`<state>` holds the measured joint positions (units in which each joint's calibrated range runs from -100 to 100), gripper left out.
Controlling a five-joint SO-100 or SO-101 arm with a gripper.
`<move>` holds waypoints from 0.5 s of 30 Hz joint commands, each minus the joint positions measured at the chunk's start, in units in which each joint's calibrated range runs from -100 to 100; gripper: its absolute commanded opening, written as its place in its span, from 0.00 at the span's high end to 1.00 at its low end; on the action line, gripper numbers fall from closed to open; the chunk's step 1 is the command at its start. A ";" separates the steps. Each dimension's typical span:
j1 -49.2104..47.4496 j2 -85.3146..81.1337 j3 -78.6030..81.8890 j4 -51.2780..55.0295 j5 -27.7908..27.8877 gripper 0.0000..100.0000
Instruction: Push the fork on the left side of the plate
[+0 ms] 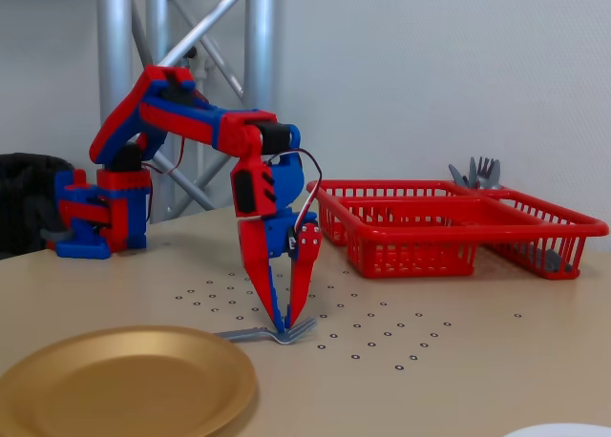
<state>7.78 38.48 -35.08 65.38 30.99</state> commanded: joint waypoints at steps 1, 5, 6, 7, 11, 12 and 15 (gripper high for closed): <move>1.69 -0.70 -3.63 1.30 -0.44 1.00; 2.05 0.23 -7.26 4.11 -0.98 1.00; 2.05 0.49 -8.44 5.16 -1.22 1.00; 2.12 0.66 -9.71 6.20 -1.37 1.00; 2.63 1.08 -11.61 7.57 -1.66 1.00; 2.91 1.16 -11.70 7.57 -1.61 1.00; 3.70 1.84 -12.79 7.57 -1.22 1.00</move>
<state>9.70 41.91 -43.67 72.84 29.52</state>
